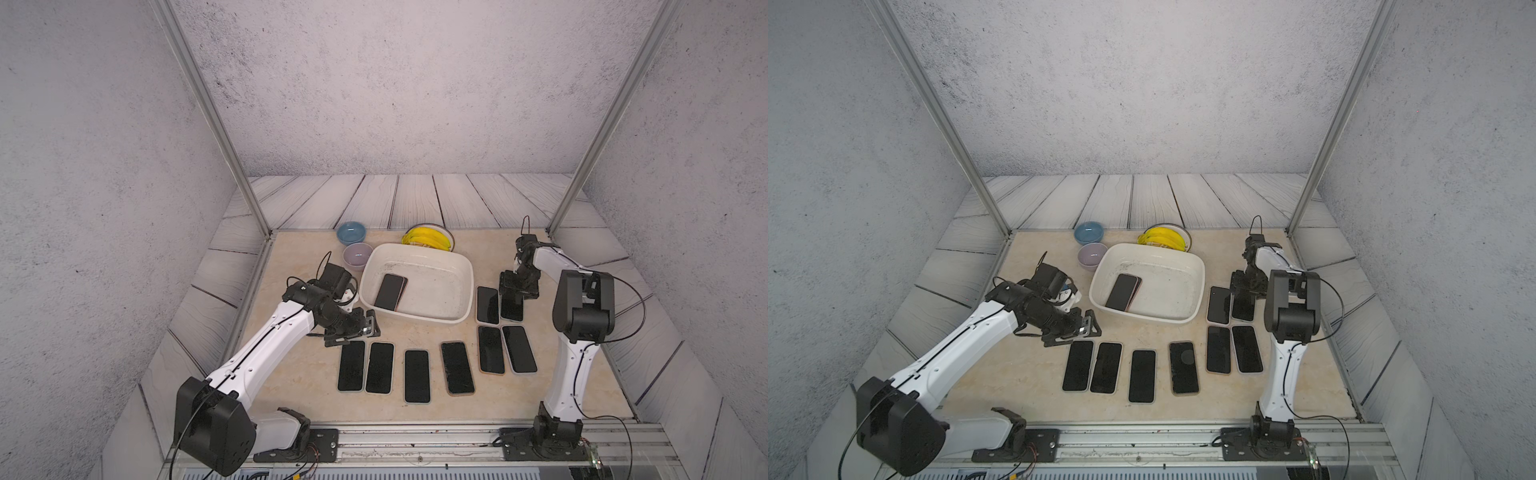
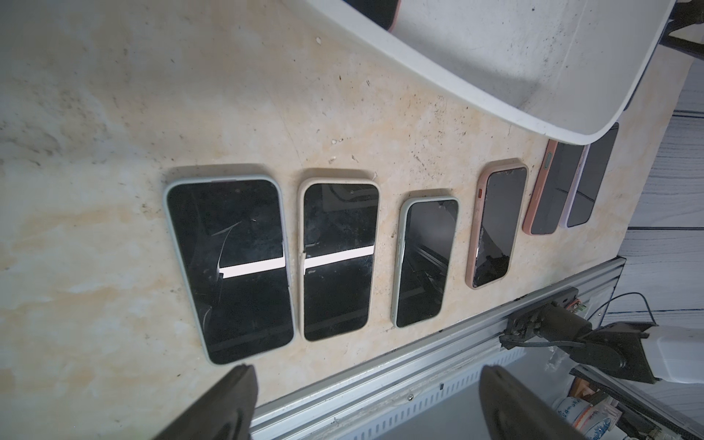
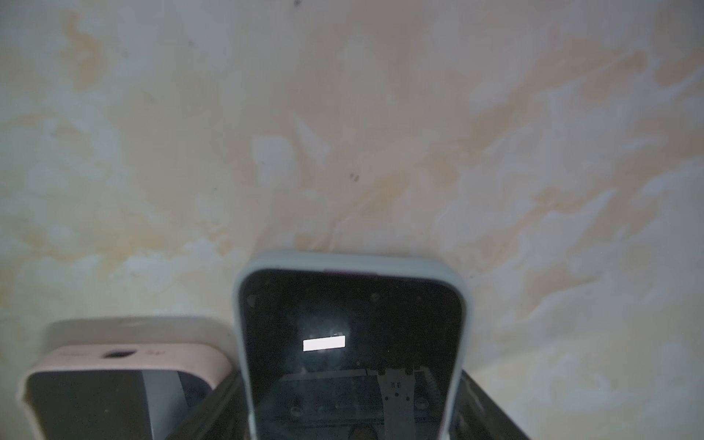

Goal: Take the phone out of the storage box
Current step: Place the phone at the center of the board.

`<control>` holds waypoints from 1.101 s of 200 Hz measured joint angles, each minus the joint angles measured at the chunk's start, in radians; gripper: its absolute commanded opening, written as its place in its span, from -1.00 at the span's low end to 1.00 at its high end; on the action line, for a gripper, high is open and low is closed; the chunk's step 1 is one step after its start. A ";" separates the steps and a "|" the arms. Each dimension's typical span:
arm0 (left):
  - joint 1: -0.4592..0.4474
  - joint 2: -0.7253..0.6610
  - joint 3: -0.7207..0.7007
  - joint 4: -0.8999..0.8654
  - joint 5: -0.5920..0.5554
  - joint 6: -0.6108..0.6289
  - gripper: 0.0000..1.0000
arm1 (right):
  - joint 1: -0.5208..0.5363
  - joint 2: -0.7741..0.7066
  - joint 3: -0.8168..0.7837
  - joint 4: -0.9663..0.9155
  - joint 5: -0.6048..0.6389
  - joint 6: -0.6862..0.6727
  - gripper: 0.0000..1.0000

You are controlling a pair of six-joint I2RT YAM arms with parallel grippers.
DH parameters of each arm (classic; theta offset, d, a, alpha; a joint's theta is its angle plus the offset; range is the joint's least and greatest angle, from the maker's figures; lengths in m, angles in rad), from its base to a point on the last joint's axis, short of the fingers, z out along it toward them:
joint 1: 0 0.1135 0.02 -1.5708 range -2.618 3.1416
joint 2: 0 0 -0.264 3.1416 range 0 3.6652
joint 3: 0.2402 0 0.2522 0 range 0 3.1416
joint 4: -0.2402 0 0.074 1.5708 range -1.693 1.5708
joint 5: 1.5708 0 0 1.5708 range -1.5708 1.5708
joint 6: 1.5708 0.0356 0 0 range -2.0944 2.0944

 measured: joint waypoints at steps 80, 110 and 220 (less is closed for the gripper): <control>0.000 -0.008 -0.014 0.013 0.006 -0.003 0.94 | -0.001 -0.053 -0.083 0.019 -0.028 0.025 0.68; 0.000 -0.008 -0.014 0.017 0.006 -0.003 0.95 | -0.002 -0.053 -0.071 -0.011 -0.032 0.039 0.73; 0.001 0.275 0.394 -0.036 -0.092 0.216 0.97 | 0.024 -0.414 -0.014 -0.055 -0.223 0.164 0.78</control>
